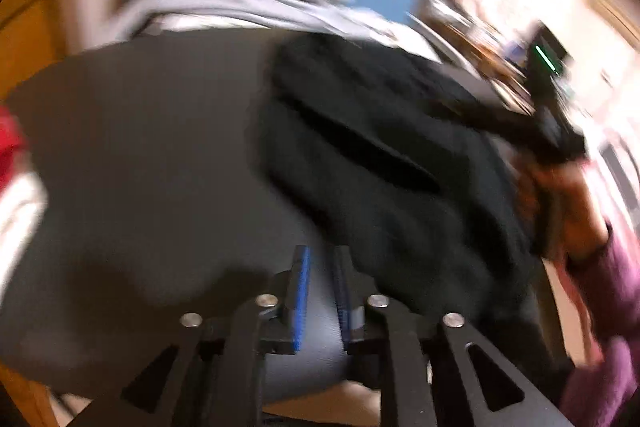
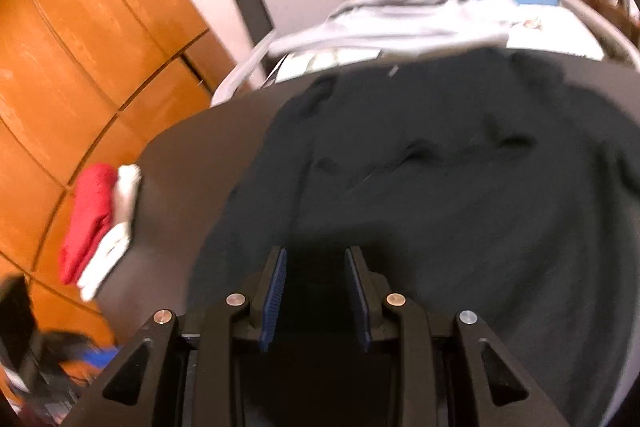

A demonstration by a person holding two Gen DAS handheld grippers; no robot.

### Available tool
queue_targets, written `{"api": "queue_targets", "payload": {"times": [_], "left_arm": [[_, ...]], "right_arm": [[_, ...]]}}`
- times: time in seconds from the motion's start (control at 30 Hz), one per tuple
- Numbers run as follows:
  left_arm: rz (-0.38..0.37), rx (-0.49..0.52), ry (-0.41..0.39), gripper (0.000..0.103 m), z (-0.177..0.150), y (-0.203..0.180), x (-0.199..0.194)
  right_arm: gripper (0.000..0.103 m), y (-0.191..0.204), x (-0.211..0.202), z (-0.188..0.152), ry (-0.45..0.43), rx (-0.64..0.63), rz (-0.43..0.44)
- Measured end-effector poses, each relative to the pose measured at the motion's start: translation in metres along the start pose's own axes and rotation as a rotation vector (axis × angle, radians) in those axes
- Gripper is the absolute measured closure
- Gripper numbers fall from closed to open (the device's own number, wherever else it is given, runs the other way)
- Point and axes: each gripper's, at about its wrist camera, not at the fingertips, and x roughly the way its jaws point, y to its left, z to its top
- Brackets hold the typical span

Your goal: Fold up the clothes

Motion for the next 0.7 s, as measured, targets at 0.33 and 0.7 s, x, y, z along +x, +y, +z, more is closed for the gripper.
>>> {"api": "queue_targets", "payload": {"times": [0.33, 0.7], "left_arm": [[0.113, 0.243, 0.092, 0.038, -0.02, -0.067, 0.05], [0.086, -0.046, -0.05, 0.093, 0.008, 0.003, -0.018]], "right_arm": [[0.076, -0.001, 0.023, -0.018, -0.057, -0.114, -0.211], [0.064, -0.028, 0.027, -0.024, -0.106, -0.01, -0.186]]}}
